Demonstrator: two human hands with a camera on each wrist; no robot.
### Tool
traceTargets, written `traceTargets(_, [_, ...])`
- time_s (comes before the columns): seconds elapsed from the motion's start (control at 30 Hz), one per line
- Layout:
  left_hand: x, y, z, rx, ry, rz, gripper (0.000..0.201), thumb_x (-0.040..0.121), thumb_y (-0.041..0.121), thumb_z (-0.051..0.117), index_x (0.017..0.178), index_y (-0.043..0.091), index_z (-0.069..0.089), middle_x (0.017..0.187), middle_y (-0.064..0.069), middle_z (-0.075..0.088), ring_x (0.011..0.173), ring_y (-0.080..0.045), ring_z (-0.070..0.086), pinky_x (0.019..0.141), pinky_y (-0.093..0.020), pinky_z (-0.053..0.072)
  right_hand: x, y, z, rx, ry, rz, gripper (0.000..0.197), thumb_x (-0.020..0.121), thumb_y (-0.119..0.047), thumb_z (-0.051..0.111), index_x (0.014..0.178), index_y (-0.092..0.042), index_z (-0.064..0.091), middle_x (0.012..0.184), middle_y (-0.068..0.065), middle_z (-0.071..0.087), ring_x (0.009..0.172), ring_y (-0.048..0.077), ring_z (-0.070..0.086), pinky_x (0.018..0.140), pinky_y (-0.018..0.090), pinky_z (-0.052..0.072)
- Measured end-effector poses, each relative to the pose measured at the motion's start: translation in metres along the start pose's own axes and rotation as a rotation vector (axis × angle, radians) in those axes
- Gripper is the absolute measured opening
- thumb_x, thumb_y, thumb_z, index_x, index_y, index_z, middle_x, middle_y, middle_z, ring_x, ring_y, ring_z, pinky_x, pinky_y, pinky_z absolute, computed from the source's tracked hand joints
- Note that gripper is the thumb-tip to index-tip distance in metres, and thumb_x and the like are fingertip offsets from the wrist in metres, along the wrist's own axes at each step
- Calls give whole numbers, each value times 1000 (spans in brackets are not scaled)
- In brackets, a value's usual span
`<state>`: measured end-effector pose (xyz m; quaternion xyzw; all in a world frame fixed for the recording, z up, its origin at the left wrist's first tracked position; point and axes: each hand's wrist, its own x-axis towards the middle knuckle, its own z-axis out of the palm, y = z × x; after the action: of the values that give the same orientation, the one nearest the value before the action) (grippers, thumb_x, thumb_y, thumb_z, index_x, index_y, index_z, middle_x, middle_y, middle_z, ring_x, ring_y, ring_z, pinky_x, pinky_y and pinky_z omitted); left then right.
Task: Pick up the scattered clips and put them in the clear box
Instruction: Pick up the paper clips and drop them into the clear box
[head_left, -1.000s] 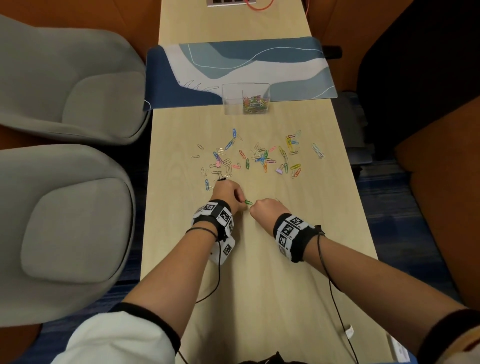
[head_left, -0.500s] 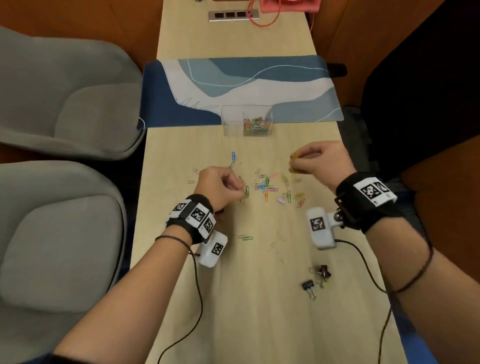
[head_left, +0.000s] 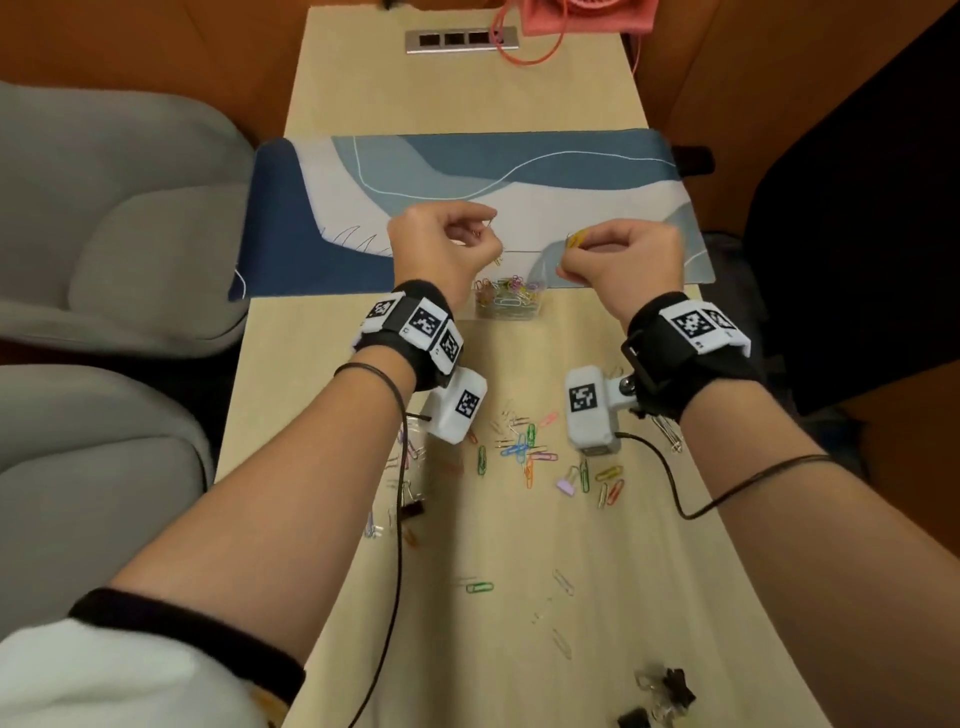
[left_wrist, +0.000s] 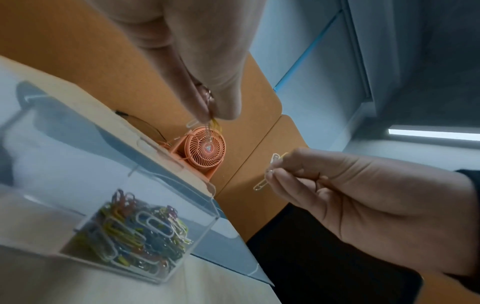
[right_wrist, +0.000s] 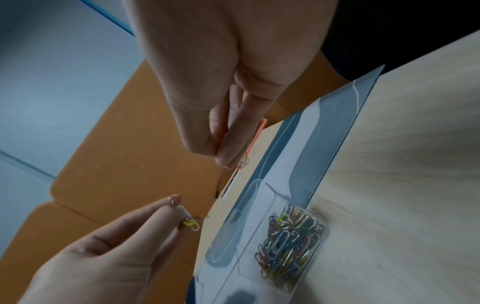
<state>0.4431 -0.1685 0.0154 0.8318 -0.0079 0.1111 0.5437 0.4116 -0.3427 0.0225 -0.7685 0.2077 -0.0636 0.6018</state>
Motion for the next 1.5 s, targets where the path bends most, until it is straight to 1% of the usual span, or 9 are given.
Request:
traceTargets(0.2, [4, -24, 27, 40, -33, 35, 17, 71, 5, 68, 83, 14, 78, 71, 6, 68, 58, -2, 58, 67, -19, 56, 16, 11, -3, 16, 11, -10, 14, 65, -5, 77, 69, -16, 71, 73, 12, 73, 72, 26, 73, 73, 35, 61])
traceTargets(0.33, [0, -37, 29, 155, -130, 85, 14, 76, 5, 71, 84, 14, 77, 78, 4, 72, 68, -7, 66, 72, -27, 59, 22, 13, 3, -147, 18, -93, 14, 64, -10, 78, 71, -20, 72, 69, 0, 72, 64, 11, 69, 69, 28, 60])
traceTargets(0.57, [-6, -41, 19, 198, -181, 157, 19, 81, 6, 70, 95, 17, 77, 92, 5, 73, 81, -7, 67, 83, -24, 56, 24, 11, 24, -161, -69, -165, 14, 63, -7, 74, 69, -20, 71, 69, 2, 73, 65, 13, 70, 72, 29, 60])
traceTargets(0.8, [-12, -43, 3, 176, -109, 197, 26, 79, 4, 62, 94, 20, 76, 92, 6, 70, 81, -9, 63, 77, -22, 54, 23, 7, 34, -506, -201, -289, 11, 68, -11, 74, 75, -19, 76, 64, -6, 67, 61, 5, 62, 64, -4, 39])
traceTargets(0.97, [-30, -45, 1, 167, -110, 242, 28, 77, 3, 60, 88, 24, 76, 86, 8, 66, 80, -8, 58, 73, -20, 46, 20, 1, 38, -621, -253, -347, 9, 72, -17, 75, 80, -19, 78, 74, -3, 72, 73, 7, 65, 83, 17, 51])
traceTargets(1.2, [-69, -45, 17, 45, -445, 228, 32, 65, -4, 54, 68, 21, 74, 75, 1, 66, 72, -20, 56, 67, -36, 49, 14, 11, 7, -518, -159, -319, 16, 80, -13, 64, 88, -17, 77, 81, 0, 74, 73, 12, 68, 84, 26, 55])
traceTargets(1.33, [-91, -44, 39, 295, -697, 316, 48, 68, -8, 50, 99, 19, 74, 103, 0, 65, 100, -21, 55, 92, -36, 46, -7, 45, -54, -878, -141, -115, 24, 84, -8, 57, 97, -19, 75, 102, 6, 73, 98, 23, 65, 93, 26, 46])
traceTargets(1.43, [-102, -34, 63, 459, -852, 338, 70, 68, -12, 56, 132, 16, 57, 137, -9, 48, 129, -27, 41, 108, -39, 37, -36, 77, -90, -1052, -211, 99, 37, 83, -2, 53, 113, -16, 69, 118, 12, 66, 110, 31, 60, 97, 36, 49])
traceTargets(1.5, [-106, -25, 77, 577, -980, 385, 81, 69, -10, 64, 143, 15, 43, 153, -12, 32, 140, -29, 27, 116, -38, 27, -57, 94, -100, -1174, -264, 86, 47, 81, 1, 53, 124, -13, 61, 123, 15, 57, 111, 35, 56, 92, 37, 48])
